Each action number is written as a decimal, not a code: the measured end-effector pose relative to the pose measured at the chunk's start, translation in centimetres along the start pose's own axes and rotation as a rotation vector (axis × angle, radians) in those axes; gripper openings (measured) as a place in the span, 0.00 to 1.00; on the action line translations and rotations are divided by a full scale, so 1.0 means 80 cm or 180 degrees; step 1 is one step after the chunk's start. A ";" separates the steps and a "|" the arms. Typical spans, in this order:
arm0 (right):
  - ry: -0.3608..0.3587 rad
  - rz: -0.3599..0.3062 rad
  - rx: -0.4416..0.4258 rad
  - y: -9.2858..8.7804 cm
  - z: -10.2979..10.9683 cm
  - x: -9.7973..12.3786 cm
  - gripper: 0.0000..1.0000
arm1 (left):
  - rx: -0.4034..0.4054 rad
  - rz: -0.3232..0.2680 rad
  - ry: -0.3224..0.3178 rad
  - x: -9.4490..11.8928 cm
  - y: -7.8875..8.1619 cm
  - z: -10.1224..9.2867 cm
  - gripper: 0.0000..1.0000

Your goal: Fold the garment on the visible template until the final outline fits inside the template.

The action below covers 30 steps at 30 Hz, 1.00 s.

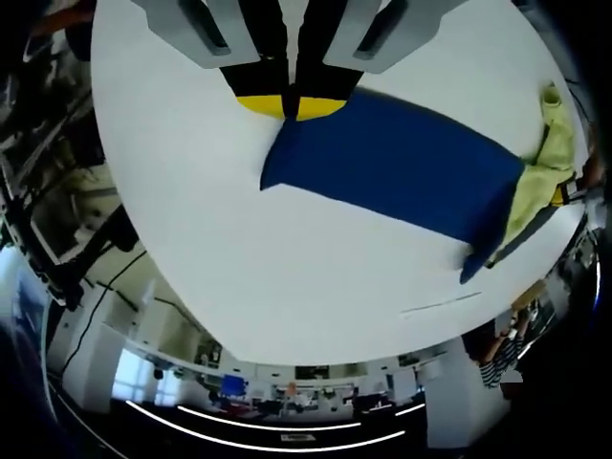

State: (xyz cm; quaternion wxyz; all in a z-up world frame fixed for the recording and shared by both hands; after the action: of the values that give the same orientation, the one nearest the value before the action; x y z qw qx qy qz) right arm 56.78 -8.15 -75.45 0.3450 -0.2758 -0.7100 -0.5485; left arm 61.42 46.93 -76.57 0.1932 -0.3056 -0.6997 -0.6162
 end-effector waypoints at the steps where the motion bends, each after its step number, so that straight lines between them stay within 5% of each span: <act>1: -0.0006 0.0005 -0.0011 -0.003 -0.001 0.001 0.00 | -0.0003 0.0002 0.0009 0.001 0.000 0.001 0.00; 15: -0.0205 0.0138 -0.0209 -0.050 -0.021 0.018 0.00 | -0.0138 0.0038 0.0046 0.002 0.003 0.014 0.00; 30: -0.0310 0.0196 -0.0272 -0.064 -0.040 0.023 0.00 | -0.0122 0.0034 0.0098 0.005 0.004 0.029 0.00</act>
State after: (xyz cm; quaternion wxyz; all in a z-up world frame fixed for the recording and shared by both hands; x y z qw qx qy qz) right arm 52.33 -12.48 -76.51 0.3147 -0.3384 -0.6930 -0.5534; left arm 61.58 49.28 -76.46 0.2012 -0.3035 -0.6832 -0.6330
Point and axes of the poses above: the point that each gripper's makers call its tool centre point, and the gripper's own axes: x roughly backward along the fingers, z roughly to its left, y roughly out of its top, the point moved 2 cm from there along x, roughly backward along the fingers, and after that the axes turned 13 degrees about x, right-handed, at the moved point
